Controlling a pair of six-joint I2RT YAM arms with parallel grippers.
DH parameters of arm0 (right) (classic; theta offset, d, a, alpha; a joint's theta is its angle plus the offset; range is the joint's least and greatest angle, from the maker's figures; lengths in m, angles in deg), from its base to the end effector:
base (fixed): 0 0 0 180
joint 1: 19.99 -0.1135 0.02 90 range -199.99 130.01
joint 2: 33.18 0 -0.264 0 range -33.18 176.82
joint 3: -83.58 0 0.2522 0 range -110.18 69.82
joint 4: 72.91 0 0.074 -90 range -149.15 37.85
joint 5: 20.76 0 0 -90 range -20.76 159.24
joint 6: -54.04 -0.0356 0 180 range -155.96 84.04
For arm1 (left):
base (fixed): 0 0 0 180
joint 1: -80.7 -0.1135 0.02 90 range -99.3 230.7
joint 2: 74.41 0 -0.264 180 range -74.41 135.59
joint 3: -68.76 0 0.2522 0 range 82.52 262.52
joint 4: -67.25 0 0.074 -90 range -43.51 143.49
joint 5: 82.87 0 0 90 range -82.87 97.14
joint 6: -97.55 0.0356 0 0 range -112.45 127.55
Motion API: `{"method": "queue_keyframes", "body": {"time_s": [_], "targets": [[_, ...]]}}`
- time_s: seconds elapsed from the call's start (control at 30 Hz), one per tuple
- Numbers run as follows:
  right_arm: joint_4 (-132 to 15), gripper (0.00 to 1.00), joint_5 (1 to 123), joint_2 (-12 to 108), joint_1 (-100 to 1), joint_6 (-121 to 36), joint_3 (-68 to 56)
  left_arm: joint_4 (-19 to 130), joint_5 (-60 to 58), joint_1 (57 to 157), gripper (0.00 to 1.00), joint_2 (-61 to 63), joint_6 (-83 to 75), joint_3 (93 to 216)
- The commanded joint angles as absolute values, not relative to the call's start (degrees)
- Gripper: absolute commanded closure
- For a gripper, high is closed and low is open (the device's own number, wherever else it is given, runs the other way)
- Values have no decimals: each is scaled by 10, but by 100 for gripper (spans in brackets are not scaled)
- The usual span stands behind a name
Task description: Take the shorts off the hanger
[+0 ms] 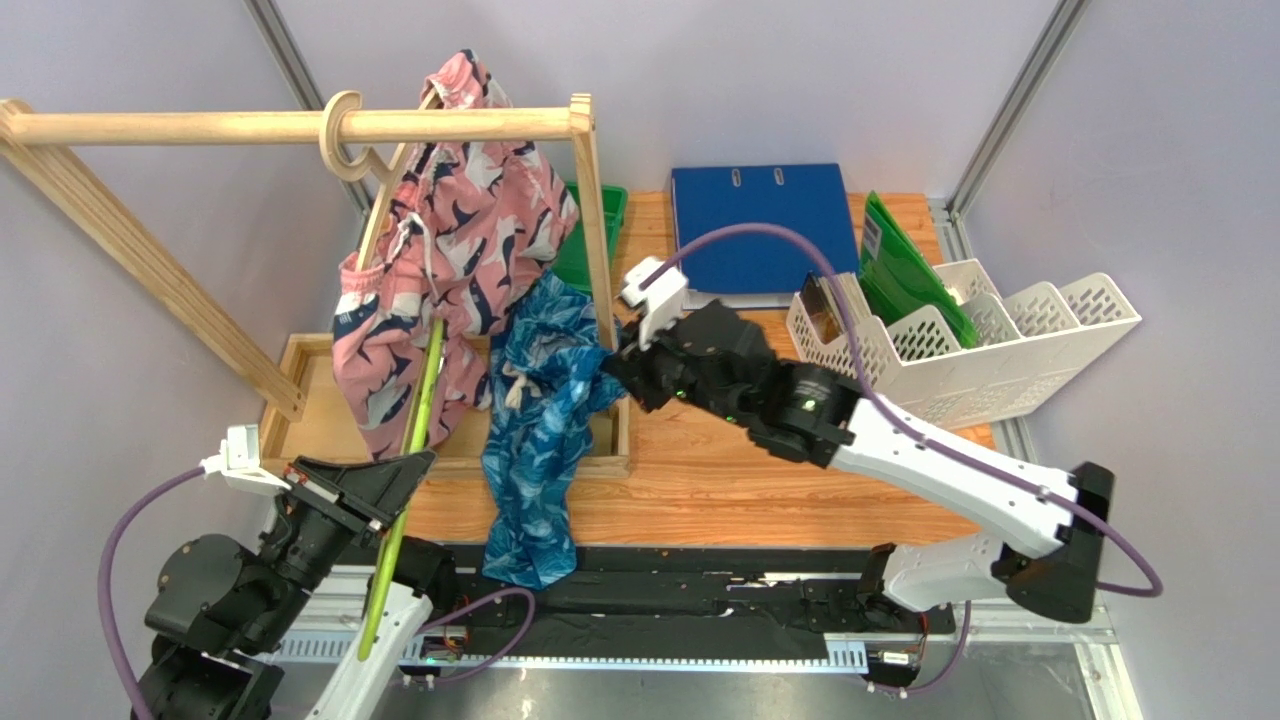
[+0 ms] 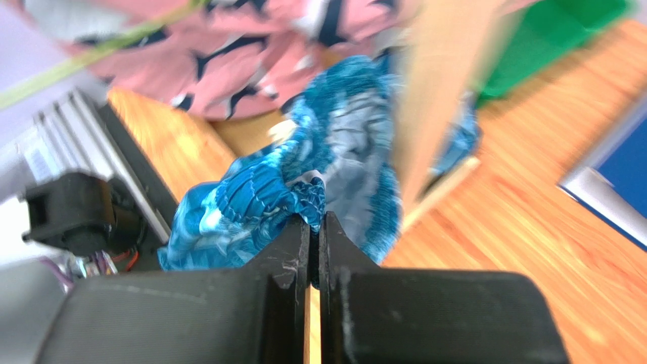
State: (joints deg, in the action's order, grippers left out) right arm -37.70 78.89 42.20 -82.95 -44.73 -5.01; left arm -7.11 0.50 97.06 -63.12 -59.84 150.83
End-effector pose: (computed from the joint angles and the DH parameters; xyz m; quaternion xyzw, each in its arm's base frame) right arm 0.1417 0.2645 0.3857 -0.3344 0.7569 0.2699 0.4924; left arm -0.0460 0.0092 0.3965 -0.2777 0.6737 -0.4876 0.4808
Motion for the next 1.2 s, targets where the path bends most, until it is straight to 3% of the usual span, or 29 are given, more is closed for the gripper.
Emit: {"method": "queue_keyframes", "body": {"time_s": [0.0, 0.27, 0.53, 0.87, 1.17], "targets": [[-335, 100, 829, 356, -770, -504, -80, -79, 14, 968, 100, -632, -555, 1500], [-273, 100, 866, 262, -688, -489, -116, -71, 6, 968, 100, -628, -542, 1498], [-223, 100, 918, 270, -662, -414, -234, -57, -13, 968, 100, -626, -544, 1485], [-162, 100, 805, 360, -553, -398, -417, -64, -12, 968, 100, -622, -540, 1498], [-183, 100, 744, 366, -541, -425, -386, -41, -35, 968, 100, -615, -548, 1484]]}}
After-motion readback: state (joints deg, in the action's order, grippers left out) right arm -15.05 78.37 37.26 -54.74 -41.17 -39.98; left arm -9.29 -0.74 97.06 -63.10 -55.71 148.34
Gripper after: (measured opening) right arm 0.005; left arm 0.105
